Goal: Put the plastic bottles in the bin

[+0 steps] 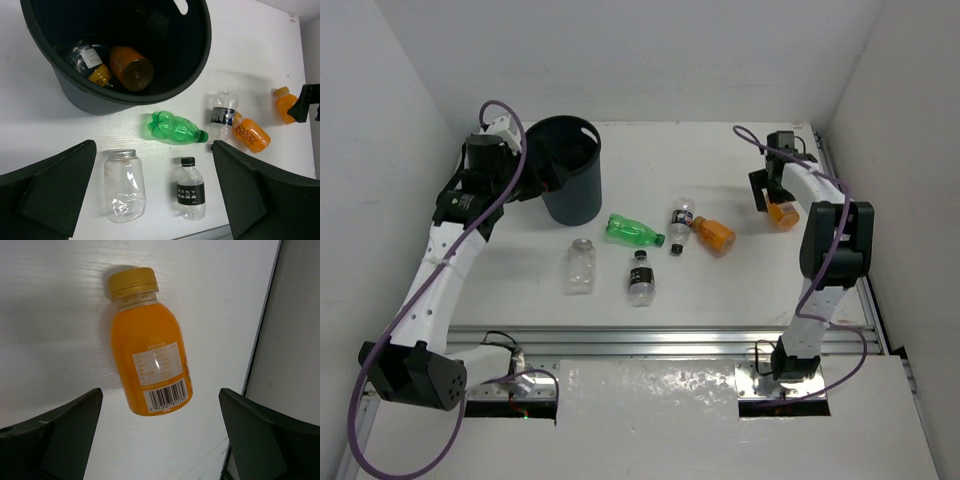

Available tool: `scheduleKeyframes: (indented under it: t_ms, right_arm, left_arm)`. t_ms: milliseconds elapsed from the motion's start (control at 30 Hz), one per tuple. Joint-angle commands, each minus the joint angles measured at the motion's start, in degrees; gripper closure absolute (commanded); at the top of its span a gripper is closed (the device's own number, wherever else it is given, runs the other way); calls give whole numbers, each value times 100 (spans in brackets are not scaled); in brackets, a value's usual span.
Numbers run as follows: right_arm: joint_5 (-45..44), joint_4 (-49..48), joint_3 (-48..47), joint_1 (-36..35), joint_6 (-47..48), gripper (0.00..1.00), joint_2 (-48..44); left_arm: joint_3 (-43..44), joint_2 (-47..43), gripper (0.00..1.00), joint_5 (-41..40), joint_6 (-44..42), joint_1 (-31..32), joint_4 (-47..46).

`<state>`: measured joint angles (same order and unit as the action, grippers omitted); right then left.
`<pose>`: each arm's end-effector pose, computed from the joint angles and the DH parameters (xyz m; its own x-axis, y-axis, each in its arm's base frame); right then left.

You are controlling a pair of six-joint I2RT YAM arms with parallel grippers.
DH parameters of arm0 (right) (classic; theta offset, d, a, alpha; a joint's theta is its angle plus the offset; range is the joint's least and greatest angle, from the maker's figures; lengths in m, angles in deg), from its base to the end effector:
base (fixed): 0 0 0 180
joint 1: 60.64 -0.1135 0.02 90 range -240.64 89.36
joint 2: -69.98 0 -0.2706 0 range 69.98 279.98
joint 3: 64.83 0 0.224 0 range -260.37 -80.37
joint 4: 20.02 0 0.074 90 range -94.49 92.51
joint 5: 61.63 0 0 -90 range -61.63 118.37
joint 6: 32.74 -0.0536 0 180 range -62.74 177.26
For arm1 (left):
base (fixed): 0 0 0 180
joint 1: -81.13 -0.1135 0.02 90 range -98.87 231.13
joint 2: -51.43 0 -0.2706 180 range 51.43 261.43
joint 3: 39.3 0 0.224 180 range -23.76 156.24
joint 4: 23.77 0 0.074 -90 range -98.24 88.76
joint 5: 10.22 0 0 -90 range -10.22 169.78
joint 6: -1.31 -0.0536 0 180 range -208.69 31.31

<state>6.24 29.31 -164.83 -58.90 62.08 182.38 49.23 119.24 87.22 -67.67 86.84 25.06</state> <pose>0.3997 -0.0323 0.2067 -0.8946 -0.0507 -0.4441 0.1318 0.9195 -0.3704 0.2376 -0.0307 0.3834 -0.5138 -0.3061 -0.8015 0.0300 0.9272 -0.3733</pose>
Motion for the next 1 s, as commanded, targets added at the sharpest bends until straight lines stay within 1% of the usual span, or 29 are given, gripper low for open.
scheduleKeyframes:
  t_ms: [0, 167, 267, 333, 400, 433, 467, 533, 567, 600, 633, 667, 700, 733, 767, 800, 833, 867, 900, 933, 967]
  right_arm:
    - [-108, -145, -193, -16, 343, 1, 97]
    - [418, 522, -878, 90, 143, 1, 835]
    - [578, 496, -826, 107, 46, 4, 1003]
    - [526, 242, -712, 107, 63, 9, 1047]
    - [412, 144, -676, 125, 28, 18, 1082]
    - [350, 136, -685, 134, -7, 36, 1091]
    - [280, 144, -668, 134, -103, 47, 1048]
    - [332, 92, -493, 125, -261, 61, 864]
    - [445, 92, -440, 99, -436, 73, 549]
    - [838, 57, -352, 46, -447, 76, 346]
    - [999, -39, -64, -102, -630, 79, 100]
    - [1279, -162, 139, -173, -684, 80, -528]
    - [2212, -538, 376, -365, -658, 81, -900]
    - [2805, -776, 883, -619, -623, 81, -1287]
    - [3359, -1005, 1140, -787, -527, 82, -2082]
    - [4139, -1529, 1648, -1163, -334, 83, -2473]
    - [4529, -1795, 1896, -1315, -315, 86, -2817]
    - [4986, -2007, 2073, -1429, -393, 86, -3412]
    - [5434, -2479, 2249, -1544, -438, 87, -3653]
    - [6317, -2745, 2624, -1684, -716, 88, -3872]
    - [6692, -2982, 2802, -1790, -771, 89, -4084]
  left_arm:
    - [75, -233, 0, 284, -115, 26, -385]
    - [31, -233, 0, 311, -133, 26, -412]
    - [13, -198, 0, 302, -142, 26, -429]
    - [5, -163, 0, 354, -142, 26, -447]
    - [-13, -145, 0, 346, -142, 26, -447]
    - [-4, -137, 0, 337, -142, 26, -447]
    - [-22, -137, 0, 319, -150, 26, -447]
    - [-13, -136, 0, 310, -142, 26, -465]
    - [-22, -119, 0, 371, -115, 26, -473]
    - [-30, -110, 0, 433, -98, 26, -517]
    - [-31, -93, 0, 538, -28, 35, -552]
    - [-65, -84, 0, 913, 7, 44, -622]
    - [-92, -66, 0, 1187, 95, 61, -788]
    - [-109, -31, 0, 1407, 139, 235, -877]
    - [-57, 21, 0, 1757, 157, 385, -921]
    - [-5, 100, 0, 1882, 209, 743, -939]
    - [65, 136, 0, 2023, 236, 956, -957]
    - [75, 145, 0, 2111, 254, 1158, -1018]
    - [66, 136, 0, 2208, 341, 1316, -1192]
    - [31, 92, 0, 2426, 403, 1570, -1316]
    - [-30, 66, 0, 2481, 464, 1695, -1561]
